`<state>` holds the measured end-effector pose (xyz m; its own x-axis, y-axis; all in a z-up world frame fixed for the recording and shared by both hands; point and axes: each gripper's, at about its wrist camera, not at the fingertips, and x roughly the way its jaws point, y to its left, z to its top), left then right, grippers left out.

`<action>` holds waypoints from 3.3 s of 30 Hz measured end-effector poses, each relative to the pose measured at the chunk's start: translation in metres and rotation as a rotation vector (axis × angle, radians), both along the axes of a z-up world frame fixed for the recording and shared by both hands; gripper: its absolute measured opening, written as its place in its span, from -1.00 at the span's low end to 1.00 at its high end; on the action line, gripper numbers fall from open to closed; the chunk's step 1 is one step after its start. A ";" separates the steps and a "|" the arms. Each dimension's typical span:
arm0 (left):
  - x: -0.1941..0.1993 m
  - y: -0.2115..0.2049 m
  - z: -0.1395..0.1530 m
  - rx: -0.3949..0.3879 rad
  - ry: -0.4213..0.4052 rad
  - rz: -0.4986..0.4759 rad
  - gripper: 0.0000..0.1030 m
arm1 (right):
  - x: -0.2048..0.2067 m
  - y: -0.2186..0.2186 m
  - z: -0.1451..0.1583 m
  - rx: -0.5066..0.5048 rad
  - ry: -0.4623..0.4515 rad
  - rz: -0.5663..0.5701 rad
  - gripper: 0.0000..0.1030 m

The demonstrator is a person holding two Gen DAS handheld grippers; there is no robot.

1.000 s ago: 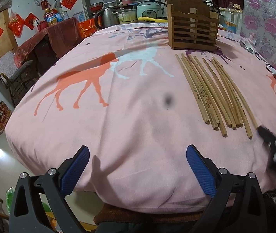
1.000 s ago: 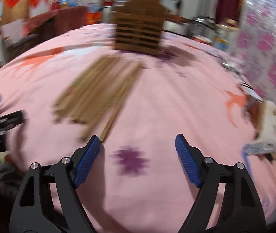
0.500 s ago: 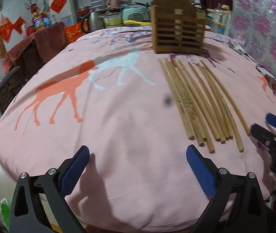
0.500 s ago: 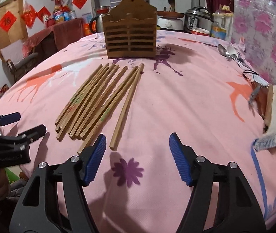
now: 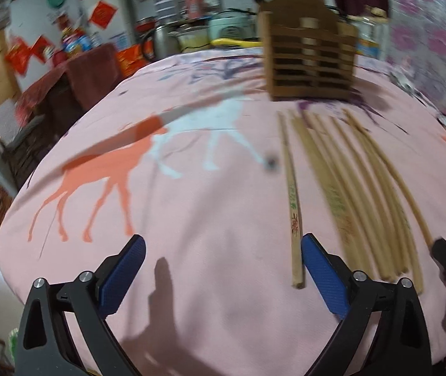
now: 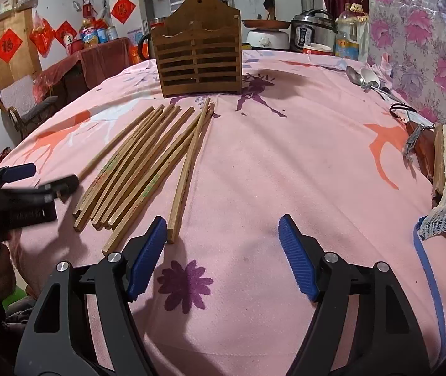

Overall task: Organize utensils
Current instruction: 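Close the left tool on one chopstick while the right tool grasps another chopstick, then lift both held chopsticks and lower them into the wooden holder, then open both tools to release the chopsticks inside the holder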

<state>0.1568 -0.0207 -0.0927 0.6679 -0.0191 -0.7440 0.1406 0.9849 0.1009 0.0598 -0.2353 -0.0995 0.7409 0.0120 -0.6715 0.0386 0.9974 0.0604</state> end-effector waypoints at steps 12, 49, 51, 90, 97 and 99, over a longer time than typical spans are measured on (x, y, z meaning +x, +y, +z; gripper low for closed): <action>-0.020 -0.014 -0.005 -0.089 -0.034 -0.102 -0.09 | -0.010 0.022 0.006 -0.050 -0.062 0.090 -0.11; -0.036 0.009 0.061 -0.162 -0.151 -0.118 -0.89 | -0.015 -0.009 0.043 -0.011 -0.155 -0.037 -0.89; -0.033 0.009 0.079 -0.166 -0.176 -0.125 -0.89 | -0.015 -0.013 0.062 -0.012 -0.197 -0.037 -0.89; 0.173 -0.074 0.261 -0.351 -0.425 -0.117 -0.89 | 0.180 -0.025 0.248 0.054 -0.485 -0.011 -0.89; 0.197 -0.061 0.220 -0.349 -0.334 -0.070 -0.88 | 0.204 -0.039 0.195 0.060 -0.340 -0.048 -0.88; 0.196 -0.057 0.212 -0.340 -0.303 -0.061 -0.64 | 0.204 -0.046 0.194 0.082 -0.330 -0.059 -0.75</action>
<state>0.3533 -0.0780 0.1193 0.8444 -0.2745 -0.4600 0.2132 0.9600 -0.1815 0.2639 -0.2810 0.0948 0.9192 0.0062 -0.3938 0.0613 0.9854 0.1587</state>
